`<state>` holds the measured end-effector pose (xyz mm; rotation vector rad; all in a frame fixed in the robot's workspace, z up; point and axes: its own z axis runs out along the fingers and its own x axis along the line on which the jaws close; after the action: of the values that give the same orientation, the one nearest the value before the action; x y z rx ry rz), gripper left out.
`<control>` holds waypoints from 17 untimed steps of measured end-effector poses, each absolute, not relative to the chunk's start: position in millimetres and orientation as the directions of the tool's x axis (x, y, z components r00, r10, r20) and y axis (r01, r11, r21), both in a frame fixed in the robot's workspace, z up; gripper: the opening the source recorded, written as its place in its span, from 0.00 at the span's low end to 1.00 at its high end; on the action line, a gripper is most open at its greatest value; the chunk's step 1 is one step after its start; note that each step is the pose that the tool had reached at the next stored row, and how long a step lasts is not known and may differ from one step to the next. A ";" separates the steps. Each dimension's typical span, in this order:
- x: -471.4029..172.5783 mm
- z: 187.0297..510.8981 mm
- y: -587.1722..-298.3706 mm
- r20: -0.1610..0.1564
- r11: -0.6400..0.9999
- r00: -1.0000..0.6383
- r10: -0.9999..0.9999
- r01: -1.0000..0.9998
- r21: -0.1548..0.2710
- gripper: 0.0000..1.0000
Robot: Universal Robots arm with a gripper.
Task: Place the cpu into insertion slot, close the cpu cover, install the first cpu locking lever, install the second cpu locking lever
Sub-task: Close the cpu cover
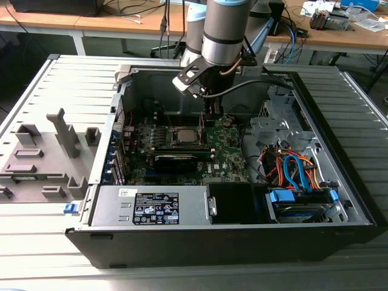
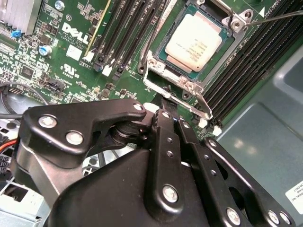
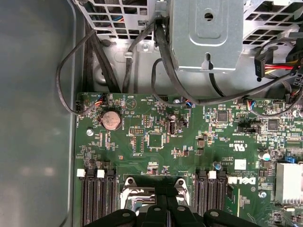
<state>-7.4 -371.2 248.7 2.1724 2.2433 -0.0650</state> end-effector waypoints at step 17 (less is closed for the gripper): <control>-22.8 243.3 -371.3 -0.042 0.034 -0.035 0.999 0.999 -0.017 0.11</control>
<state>-22.8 -371.3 243.3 2.1695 2.2460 -0.0651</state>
